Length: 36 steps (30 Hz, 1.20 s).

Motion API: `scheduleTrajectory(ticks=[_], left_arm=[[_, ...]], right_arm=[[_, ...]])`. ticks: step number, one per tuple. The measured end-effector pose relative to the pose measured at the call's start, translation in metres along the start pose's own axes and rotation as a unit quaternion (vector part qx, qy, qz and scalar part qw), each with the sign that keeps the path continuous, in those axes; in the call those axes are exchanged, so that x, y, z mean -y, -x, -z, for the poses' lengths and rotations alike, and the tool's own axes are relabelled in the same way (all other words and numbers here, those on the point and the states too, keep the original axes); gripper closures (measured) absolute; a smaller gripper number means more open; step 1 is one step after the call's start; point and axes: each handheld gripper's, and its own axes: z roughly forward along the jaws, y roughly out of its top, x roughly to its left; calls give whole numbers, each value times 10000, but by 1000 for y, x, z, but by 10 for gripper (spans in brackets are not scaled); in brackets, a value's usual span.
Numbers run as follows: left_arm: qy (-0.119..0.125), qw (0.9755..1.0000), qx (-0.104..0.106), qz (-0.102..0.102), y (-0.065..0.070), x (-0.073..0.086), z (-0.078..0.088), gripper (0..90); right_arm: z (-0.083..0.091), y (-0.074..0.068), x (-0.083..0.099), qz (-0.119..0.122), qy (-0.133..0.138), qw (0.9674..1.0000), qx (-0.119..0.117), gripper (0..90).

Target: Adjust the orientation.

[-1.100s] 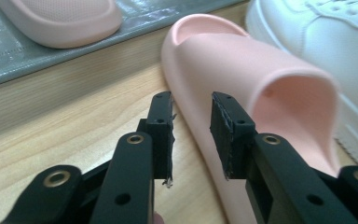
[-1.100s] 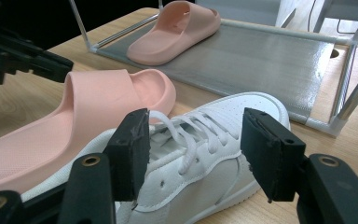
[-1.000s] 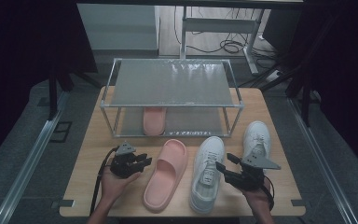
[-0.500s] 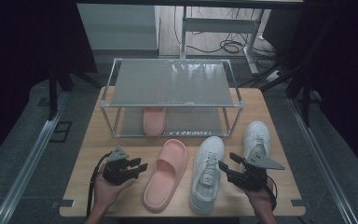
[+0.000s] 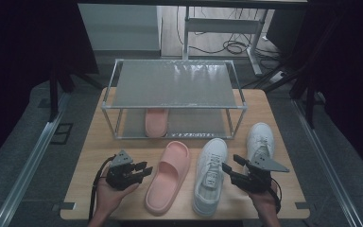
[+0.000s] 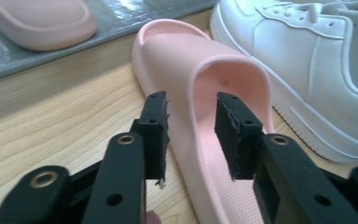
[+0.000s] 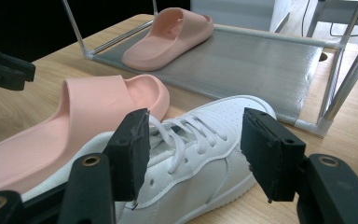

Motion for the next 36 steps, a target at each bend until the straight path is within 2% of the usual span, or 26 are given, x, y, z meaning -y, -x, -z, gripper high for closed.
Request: scheduleTrajectory(ticks=[5,6,11,15,19,25,30,36], left_arm=[[-32,9999,-13,-154,8,0,-4,747],[-80,9997,0,-211,11,0,-7,793],[-150,9994,27,-310,20,0,-15,891],[-210,9991,79,-357,25,0,-20,900],[-396,9983,137,-411,30,3,-35,900],[-524,9978,12,-399,25,7,-46,900],[-492,9981,-122,-349,18,6,-47,900],[-451,9985,-177,-259,8,3,-50,900]], right_arm=[[2,0,-1,-3,36,10000,6,424],[3,1,-1,-24,45,10000,21,425],[2,1,-1,-14,32,10000,17,425],[1,0,-1,6,24,10000,11,424],[-1,-3,-1,34,-4,10000,-9,424],[-4,-5,0,72,-54,9999,-44,424],[-4,-5,0,91,-49,9999,-51,424],[-2,-5,0,97,-37,9999,-23,424]])
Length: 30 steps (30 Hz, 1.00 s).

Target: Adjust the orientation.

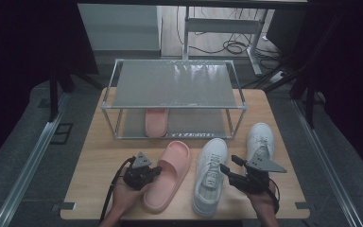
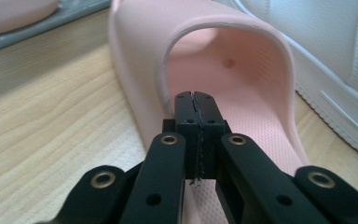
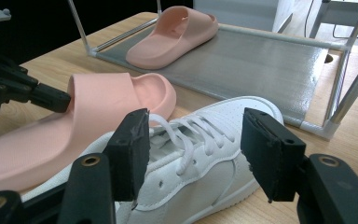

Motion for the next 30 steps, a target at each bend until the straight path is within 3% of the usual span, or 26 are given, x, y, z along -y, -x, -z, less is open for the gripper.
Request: scheduleTrajectory(ticks=[7,13,17,30], left_arm=[[53,9998,-138,153,-13,-3,-1,900],[145,9995,-110,249,-18,-3,4,876],[226,9994,-8,273,-16,-2,11,810],[177,9990,151,381,-15,12,28,623]], right_arm=[[-3,-1,1,21,-42,10000,-10,424],[-4,-3,1,53,-55,10000,-20,424],[-2,-4,0,53,-20,10000,-5,424],[-3,-3,2,43,-54,10000,6,424]])
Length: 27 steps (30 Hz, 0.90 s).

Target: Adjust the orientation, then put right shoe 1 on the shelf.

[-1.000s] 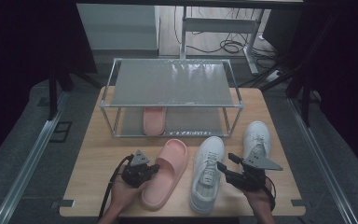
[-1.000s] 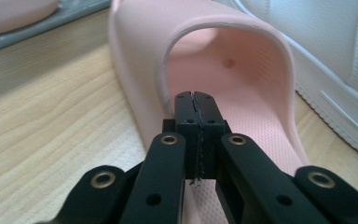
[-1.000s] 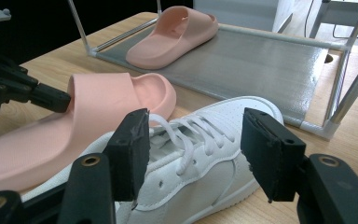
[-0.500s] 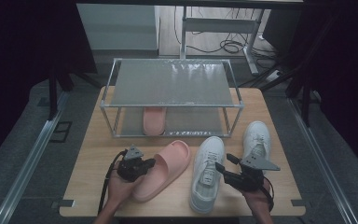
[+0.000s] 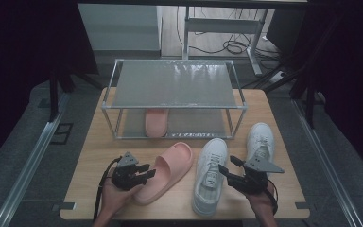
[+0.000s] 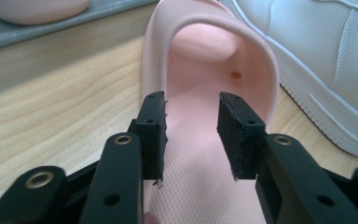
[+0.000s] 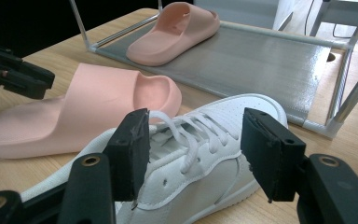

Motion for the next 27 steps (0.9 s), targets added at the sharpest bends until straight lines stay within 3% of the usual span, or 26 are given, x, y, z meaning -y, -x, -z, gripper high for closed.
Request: scheduleTrajectory(ticks=[12,22,27], left_arm=[[-32,10000,56,15,3,1,4,574],[9,9998,163,-68,22,0,11,560],[-2,9996,224,-142,32,-5,7,560]], right_arm=[[-3,-1,2,1,-53,10000,-28,424],[-2,-1,1,-21,-29,10000,-52,424],[0,1,0,-41,6,10000,-30,424]])
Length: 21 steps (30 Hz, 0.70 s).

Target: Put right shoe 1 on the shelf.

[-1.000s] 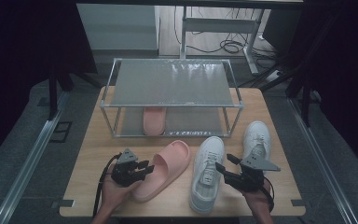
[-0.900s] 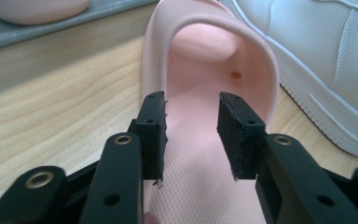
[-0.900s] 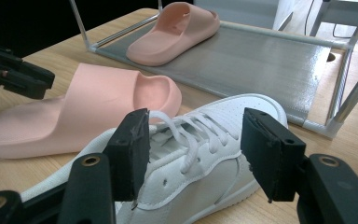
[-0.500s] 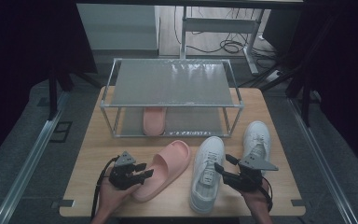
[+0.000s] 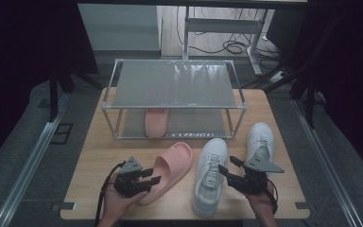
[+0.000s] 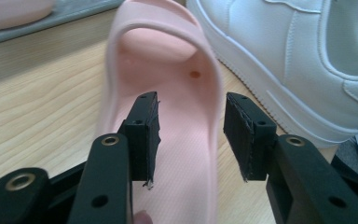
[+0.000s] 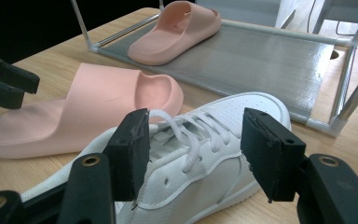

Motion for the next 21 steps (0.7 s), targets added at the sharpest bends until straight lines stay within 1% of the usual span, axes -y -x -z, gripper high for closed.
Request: scheduleTrajectory(ticks=[1,2,6,9,12,13,14,17,18,21], left_arm=[[0,10000,0,0,0,0,0,560],[-46,10000,10,-54,4,-1,-3,560],[-71,9999,28,-103,9,-2,-8,559],[-89,9999,30,-85,10,-2,-10,560],[-152,9998,37,-86,11,-3,-19,560],[-152,9998,37,-86,11,-3,-19,561],[-193,9998,16,-76,11,-4,-23,561],[-206,9998,5,-77,12,-4,-27,564],[-226,9997,7,-116,13,-6,-31,565],[-234,9997,16,-122,15,-8,-35,571]], right_arm=[[1,0,0,9,8,10000,6,424],[2,0,-1,9,20,10000,7,424],[3,0,-1,12,32,10000,14,424],[2,1,-1,4,21,10000,19,424],[2,2,0,-3,11,10000,24,424],[2,2,0,-4,12,10000,24,423],[1,2,0,-3,10,10000,23,423],[1,1,0,1,-13,10000,14,423],[0,1,0,0,-7,10000,11,423],[0,1,0,0,-16,10000,3,423]])
